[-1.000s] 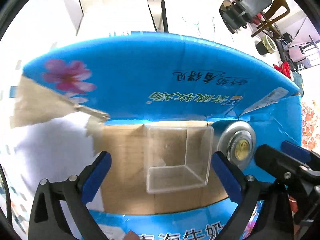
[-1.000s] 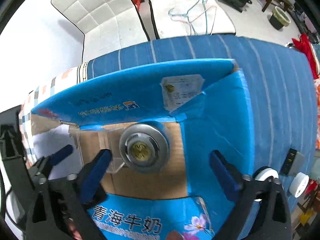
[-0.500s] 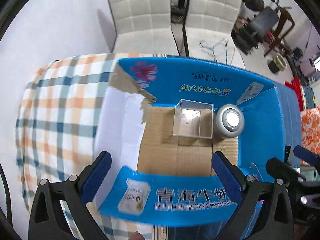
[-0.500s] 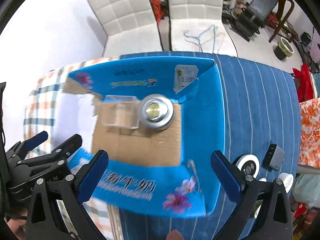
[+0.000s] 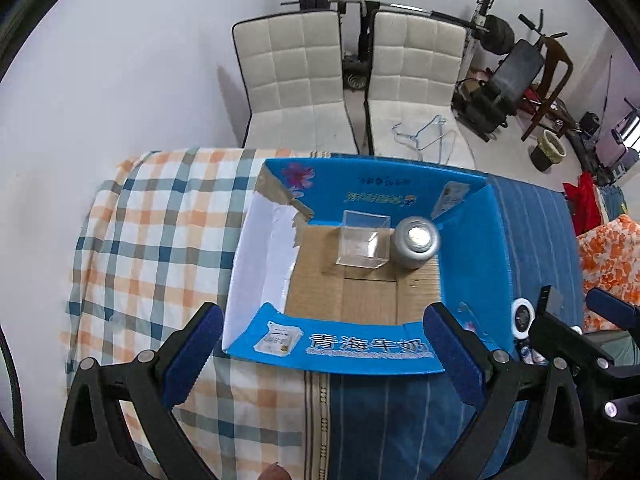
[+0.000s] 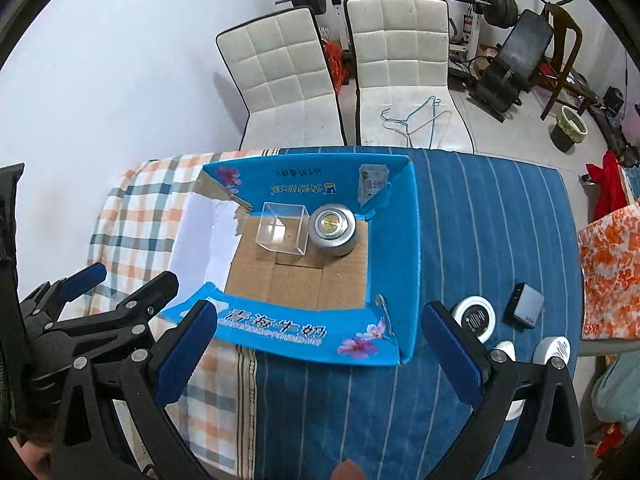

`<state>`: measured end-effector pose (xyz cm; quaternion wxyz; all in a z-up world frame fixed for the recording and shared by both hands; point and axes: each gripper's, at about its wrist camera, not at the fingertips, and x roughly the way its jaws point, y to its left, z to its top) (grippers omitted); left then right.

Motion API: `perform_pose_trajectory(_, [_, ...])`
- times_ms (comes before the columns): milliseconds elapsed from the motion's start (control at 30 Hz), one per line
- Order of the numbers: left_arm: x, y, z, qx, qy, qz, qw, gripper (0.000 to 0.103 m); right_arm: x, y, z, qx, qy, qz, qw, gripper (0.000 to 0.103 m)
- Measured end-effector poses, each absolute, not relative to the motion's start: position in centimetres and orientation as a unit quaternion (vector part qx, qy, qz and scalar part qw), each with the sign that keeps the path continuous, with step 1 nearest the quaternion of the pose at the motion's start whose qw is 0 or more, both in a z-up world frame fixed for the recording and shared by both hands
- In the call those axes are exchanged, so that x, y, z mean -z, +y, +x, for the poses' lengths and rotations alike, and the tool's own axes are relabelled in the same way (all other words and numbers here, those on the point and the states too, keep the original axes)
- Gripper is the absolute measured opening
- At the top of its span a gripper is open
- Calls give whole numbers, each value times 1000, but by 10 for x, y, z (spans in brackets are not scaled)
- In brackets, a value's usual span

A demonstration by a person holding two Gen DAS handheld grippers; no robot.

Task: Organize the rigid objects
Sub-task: 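Move both tools back toward the jars on the tablecloth, then grasp the black-lid white jar with the left tool while the right tool grasps the white cream jar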

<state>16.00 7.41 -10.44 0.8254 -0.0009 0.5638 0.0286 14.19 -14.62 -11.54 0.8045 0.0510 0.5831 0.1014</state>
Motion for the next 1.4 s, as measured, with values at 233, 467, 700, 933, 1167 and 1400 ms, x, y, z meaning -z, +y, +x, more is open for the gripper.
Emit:
perform_pose_trajectory(233, [90,19,152,12,554,22,832,103,113,-215,119,-62,587,90,802,103])
perform_pose_trajectory(467, [124,-101,162,98,577,58,809,103,151,-346,96,60,609,139,779,103])
perform_pose_trajectory(700, [191,-226,177,159,611,125,766,103,215,-468,77,154,636,185,733,103])
perform_pose_trajectory(933, [266,-269,198,151,663,140,720,103,296,-521,78,175,674,211,687,103])
perform_pose_trajectory(1167, [334,-266,210,123,713,128,678,103,349,-520,87,161,698,220,662,103])
perform_pose_trajectory(1400, [364,-276,215,119,731,134,659,103,370,-517,93,162,709,223,650,103])
